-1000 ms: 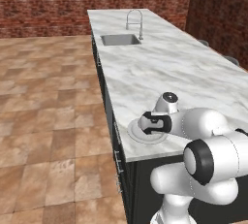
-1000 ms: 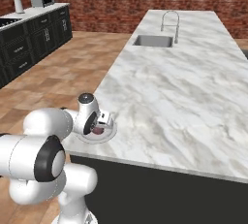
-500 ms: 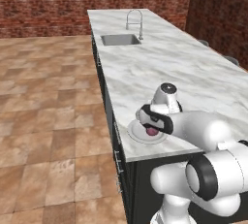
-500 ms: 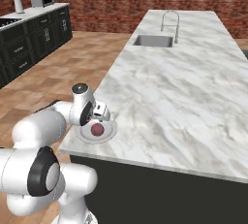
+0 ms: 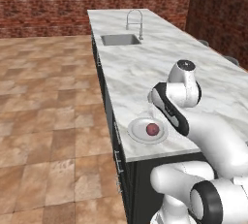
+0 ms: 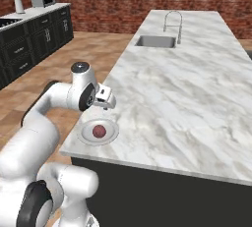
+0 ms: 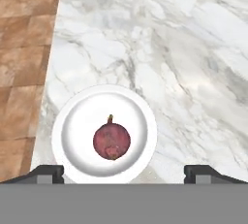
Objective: Pick the onion from the microwave and place it on plate located on the counter.
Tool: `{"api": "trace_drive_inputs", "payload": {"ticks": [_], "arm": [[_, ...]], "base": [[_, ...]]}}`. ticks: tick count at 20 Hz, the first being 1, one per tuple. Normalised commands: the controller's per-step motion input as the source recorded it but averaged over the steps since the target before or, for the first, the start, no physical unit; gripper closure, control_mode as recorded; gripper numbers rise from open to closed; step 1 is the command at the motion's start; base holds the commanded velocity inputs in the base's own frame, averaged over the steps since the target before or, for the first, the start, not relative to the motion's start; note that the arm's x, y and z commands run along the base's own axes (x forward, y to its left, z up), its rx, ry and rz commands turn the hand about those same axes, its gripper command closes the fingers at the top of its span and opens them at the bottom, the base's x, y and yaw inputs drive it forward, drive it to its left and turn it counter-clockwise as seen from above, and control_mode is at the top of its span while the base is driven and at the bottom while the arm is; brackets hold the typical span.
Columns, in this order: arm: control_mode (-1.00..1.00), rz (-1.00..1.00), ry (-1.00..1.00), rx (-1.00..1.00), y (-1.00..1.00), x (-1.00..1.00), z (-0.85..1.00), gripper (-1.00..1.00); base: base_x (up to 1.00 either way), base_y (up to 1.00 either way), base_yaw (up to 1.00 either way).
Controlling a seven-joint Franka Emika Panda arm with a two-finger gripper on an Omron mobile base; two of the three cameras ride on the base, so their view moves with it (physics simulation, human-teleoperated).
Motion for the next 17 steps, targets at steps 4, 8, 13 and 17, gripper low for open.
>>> {"api": "trace_drive_inputs", "payload": {"ticks": [4, 8, 13, 17], "arm": [[-1.0, 0.0, -0.03, 0.0, -0.55, -0.84, 0.87, -1.0], [-1.0, 0.0, -0.05, 0.0, -0.16, -0.97, 0.71, -1.0], [-1.0, 0.0, -0.06, -0.02, 0.17, -0.91, 0.67, -1.0], [-1.0, 0.0, -0.01, -0.02, 0.32, -0.64, 0.68, -1.0]], "base": [[0.0, 0.0, 0.0], [0.0, 0.0, 0.0], [0.0, 0.0, 0.0], [0.0, 0.0, 0.0]]}}
